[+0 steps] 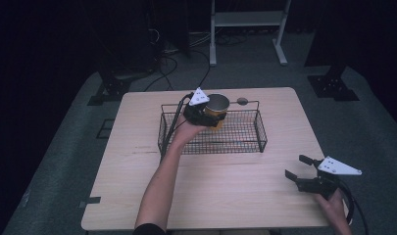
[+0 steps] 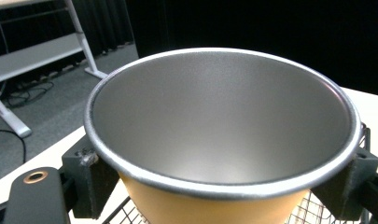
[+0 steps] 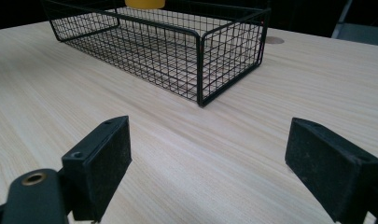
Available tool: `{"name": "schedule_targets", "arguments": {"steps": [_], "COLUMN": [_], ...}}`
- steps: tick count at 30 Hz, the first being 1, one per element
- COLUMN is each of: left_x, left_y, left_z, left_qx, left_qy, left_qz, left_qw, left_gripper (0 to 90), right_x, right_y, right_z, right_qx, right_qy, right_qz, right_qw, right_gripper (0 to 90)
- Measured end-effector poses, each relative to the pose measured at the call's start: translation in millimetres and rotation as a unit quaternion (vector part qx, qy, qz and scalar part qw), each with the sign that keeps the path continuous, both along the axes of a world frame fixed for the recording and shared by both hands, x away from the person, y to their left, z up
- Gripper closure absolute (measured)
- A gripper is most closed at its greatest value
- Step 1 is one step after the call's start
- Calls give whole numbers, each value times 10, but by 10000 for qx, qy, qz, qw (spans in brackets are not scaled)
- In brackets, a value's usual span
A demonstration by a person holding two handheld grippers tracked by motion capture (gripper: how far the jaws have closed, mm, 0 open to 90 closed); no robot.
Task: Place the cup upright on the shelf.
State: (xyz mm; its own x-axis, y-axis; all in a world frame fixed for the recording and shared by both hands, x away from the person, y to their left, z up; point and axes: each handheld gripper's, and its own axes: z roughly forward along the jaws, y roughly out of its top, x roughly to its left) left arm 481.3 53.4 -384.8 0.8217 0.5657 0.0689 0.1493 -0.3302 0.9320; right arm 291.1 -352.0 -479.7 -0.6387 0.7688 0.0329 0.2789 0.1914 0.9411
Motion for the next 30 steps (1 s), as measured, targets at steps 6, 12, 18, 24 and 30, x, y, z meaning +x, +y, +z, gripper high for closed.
{"name": "schedule_targets", "arguments": {"steps": [6, 12, 18, 24, 30], "left_x": [65, 101, 136, 155, 160], "left_y": [-5, -31, -55, -80, -122], "left_z": [-53, -99, -154, -200, -203], "left_qx": [109, 249, 318, 632, 794], "left_qy": [102, 207, 351, 405, 396], "left_qz": [-96, -242, -424, -519, -605], "left_qw": [9998, 9992, 9980, 9958, 9942], "left_gripper": [142, 142, 142, 142, 141], "right_x": [1, 0, -1, -2, -1], "right_y": [3, 5, 10, 11, 9], "right_z": [0, -1, 0, 0, 1], "right_qx": [-21, -29, -49, -63, -60], "right_qy": [-6, -12, -19, -27, -33], "right_qz": [10, 13, 13, 24, 8], "right_qw": [10000, 10000, 10000, 10000, 10000], "right_gripper": [133, 133, 134, 134, 134]}}
